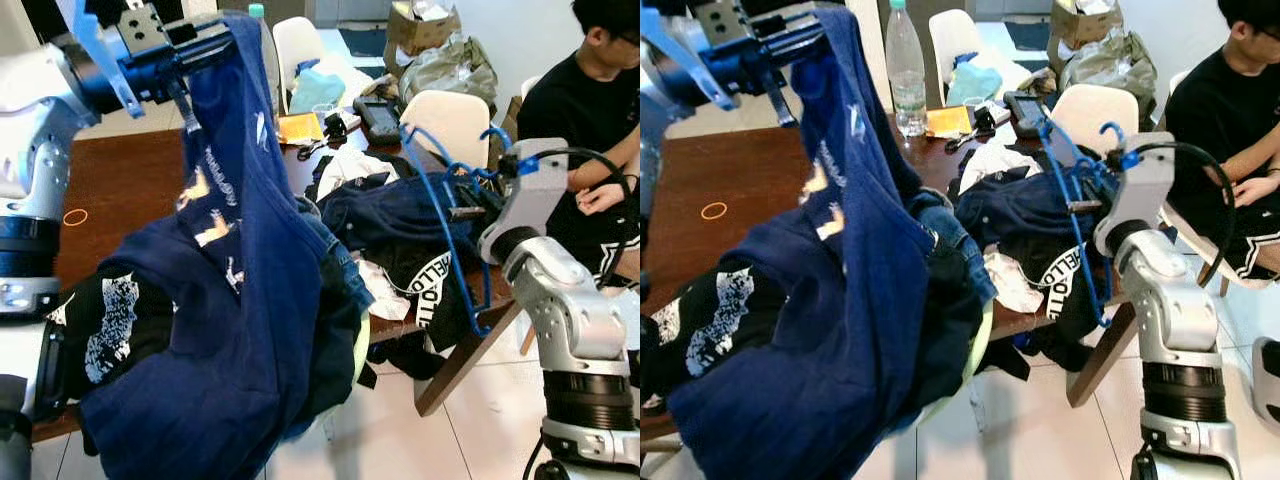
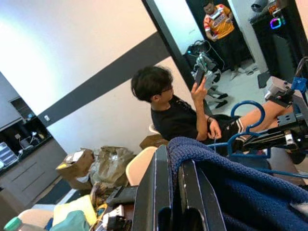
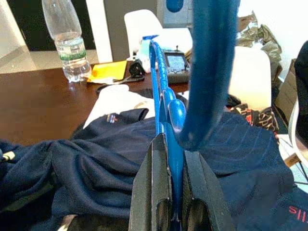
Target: Hang hanger
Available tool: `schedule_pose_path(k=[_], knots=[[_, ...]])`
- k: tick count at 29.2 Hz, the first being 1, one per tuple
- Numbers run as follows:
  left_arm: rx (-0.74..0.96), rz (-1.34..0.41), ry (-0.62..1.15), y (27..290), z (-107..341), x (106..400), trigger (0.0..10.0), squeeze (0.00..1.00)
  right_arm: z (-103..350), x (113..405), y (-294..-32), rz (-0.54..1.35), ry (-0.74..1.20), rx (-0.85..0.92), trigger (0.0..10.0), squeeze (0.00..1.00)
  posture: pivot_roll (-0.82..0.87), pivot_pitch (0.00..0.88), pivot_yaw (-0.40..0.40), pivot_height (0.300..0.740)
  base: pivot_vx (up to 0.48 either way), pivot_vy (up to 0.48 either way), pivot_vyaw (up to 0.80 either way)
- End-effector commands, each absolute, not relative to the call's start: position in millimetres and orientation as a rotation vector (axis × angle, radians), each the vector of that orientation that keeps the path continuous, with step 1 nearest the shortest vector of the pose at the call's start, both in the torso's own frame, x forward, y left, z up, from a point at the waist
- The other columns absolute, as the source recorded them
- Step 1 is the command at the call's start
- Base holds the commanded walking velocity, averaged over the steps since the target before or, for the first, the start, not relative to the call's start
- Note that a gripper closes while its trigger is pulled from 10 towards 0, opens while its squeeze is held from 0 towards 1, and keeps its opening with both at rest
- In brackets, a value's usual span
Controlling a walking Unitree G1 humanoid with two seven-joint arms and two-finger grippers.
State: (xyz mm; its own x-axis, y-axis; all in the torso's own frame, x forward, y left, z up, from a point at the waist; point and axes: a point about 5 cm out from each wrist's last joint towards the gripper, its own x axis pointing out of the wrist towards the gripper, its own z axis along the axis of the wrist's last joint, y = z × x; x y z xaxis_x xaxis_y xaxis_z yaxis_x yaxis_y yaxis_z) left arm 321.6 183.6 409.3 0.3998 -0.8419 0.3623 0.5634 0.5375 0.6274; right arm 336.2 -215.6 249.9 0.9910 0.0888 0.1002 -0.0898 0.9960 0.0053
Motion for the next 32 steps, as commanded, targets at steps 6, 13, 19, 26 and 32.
schedule_pose_path(k=[6, 13, 19, 26, 32], knots=[[0.349, -0.914, -0.793, 177.2, 431.8, 310.3, 10.0, 0.0, 261.9, 335.9, -218.1, 0.071, -0.183, 0.068, 10.0, 0.0, 0.07, 0.092, 0.018, 0.74, 0.0, 0.0, 0.0], [0.309, -0.803, -0.82, 183.2, 444.8, 308.7, 10.0, 0.0, 263.2, 336.6, -215.6, 0.08, -0.197, 0.082, 10.0, 0.0, 0.08, 0.085, 0.015, 0.74, 0.0, 0.0, 0.0], [0.312, -0.432, -0.918, 222.4, 489.1, 300.9, 10.0, 0.0, 265.6, 338.5, -209.2, 0.105, -0.225, 0.112, 10.0, 0.0, 0.09, 0.077, 0.015, 0.74, -0.382, 0.0, 0.0], [0.328, -0.426, -0.963, 211.5, 502.0, 292.1, 10.0, 0.0, 270.2, 337.5, -206.2, 0.119, -0.269, 0.15, 10.0, 0.0, 0.09, 0.076, 0.026, 0.74, -0.446, 0.0, 0.0], [0.309, -0.476, -0.979, 193.3, 503.4, 292.4, 10.0, 0.0, 272.6, 335.1, -209.1, 0.112, -0.292, 0.164, 10.0, 0.0, 0.09, 0.075, 0.032, 0.74, -0.447, 0.0, 0.0]])
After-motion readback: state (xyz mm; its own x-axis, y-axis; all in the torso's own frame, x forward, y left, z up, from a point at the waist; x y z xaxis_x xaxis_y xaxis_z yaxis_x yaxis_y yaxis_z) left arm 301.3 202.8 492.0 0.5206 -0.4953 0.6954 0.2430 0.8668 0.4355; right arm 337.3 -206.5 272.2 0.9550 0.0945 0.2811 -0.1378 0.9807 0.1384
